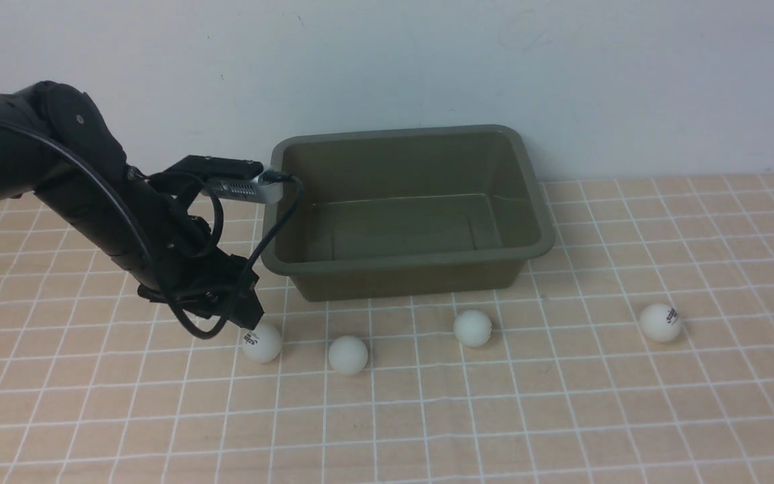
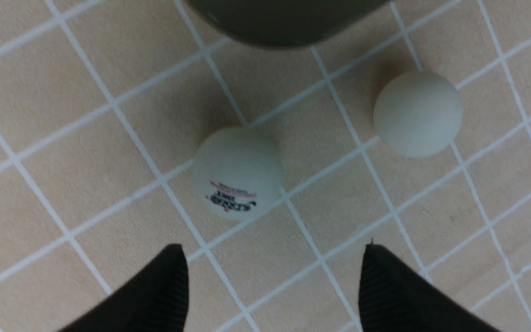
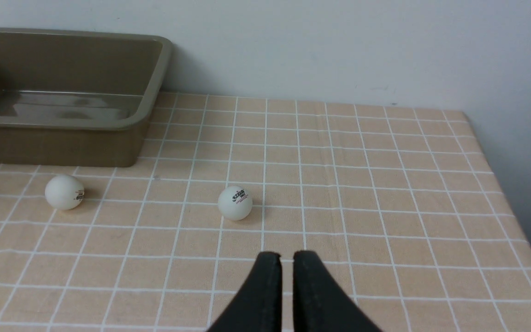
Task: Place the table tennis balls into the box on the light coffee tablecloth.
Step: 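Reach for and grasp a ping pong ball on the table beside the basket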
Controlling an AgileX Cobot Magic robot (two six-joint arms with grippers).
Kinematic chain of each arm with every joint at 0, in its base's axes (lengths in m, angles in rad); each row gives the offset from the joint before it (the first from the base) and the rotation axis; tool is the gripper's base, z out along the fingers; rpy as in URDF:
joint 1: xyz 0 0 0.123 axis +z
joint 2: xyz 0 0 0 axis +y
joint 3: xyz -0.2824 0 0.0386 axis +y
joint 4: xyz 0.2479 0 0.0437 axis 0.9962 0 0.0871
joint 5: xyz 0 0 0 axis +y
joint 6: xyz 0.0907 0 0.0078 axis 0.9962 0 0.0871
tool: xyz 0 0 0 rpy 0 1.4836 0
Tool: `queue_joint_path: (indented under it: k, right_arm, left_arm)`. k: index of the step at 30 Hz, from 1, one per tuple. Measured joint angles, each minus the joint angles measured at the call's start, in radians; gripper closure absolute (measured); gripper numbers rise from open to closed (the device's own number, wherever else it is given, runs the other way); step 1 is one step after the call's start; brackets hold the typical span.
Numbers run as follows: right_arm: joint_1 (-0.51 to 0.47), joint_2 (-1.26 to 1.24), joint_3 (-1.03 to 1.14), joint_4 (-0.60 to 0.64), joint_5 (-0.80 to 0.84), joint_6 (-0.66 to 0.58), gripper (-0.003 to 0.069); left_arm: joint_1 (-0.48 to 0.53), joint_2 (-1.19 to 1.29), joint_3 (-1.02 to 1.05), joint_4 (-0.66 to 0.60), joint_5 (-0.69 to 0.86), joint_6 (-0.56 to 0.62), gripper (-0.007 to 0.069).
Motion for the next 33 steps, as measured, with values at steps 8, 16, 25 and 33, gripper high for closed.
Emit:
queue_joint_path:
  k: [8, 16, 25, 33]
  right_arm:
    - [0.0, 0.0, 0.0, -0.003, -0.026, 0.0, 0.0626]
    - [0.0, 0.0, 0.0, -0.003, -0.036, 0.0, 0.0626]
    - [0.0, 0.0, 0.0, -0.003, -0.056, 0.0, 0.0626]
    - [0.0, 0.0, 0.0, -0.006, -0.06, -0.005, 0.0626]
  left_arm:
    - [-0.034, 0.049, 0.0, 0.038, -0.108, 0.089, 0.0196]
    - [-0.058, 0.125, 0.0, 0.136, -0.188, 0.07, 0.0196]
    - [-0.089, 0.157, 0.0, 0.127, -0.197, 0.063, 0.0196]
    - [-0.114, 0.15, -0.015, 0.257, -0.205, -0.017, 0.0196]
